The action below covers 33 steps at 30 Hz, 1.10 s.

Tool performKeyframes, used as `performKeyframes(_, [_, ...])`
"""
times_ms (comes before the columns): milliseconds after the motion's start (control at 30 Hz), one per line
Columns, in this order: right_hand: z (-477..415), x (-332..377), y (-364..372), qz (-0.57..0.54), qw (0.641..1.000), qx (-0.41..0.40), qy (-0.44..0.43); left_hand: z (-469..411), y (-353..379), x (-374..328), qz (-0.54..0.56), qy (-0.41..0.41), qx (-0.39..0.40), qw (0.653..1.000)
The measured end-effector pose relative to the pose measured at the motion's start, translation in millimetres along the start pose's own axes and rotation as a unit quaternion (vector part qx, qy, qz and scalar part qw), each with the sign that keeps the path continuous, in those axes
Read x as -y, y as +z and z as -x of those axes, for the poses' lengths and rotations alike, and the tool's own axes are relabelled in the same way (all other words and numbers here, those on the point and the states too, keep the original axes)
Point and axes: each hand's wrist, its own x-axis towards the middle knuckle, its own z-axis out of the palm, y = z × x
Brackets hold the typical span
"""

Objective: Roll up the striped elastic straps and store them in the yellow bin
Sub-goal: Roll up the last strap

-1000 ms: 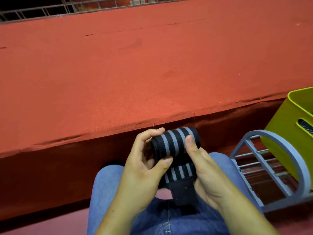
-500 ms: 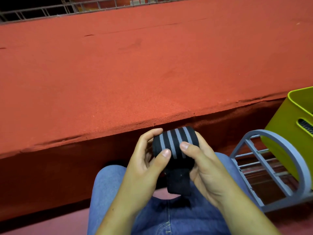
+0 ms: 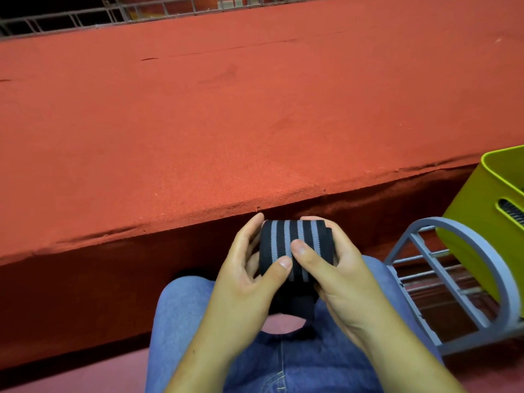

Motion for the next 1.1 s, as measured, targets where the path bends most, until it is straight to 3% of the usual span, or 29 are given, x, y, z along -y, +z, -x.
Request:
performKeyframes(500, [-2.5, 0.3, -3.7, 0.044, 0.998, 0.018, -0.028, -1.2, -3.3, 1.7, -0.008, 0.034, -0.029, 0.999])
performKeyframes(767, [-5.3, 0.1, -9.0, 0.052, 0.994, -0.062, -0.073, -3.1, -1.2, 10.9, 0.01, -0.076, 0.059, 0.995])
performKeyframes(1100, [-4.3, 1.0, -7.5, 0.062, 0.993, -0.07, -0.076, -5.4, -4.4, 19.0, -0.024, -0.083, 0.058, 0.995])
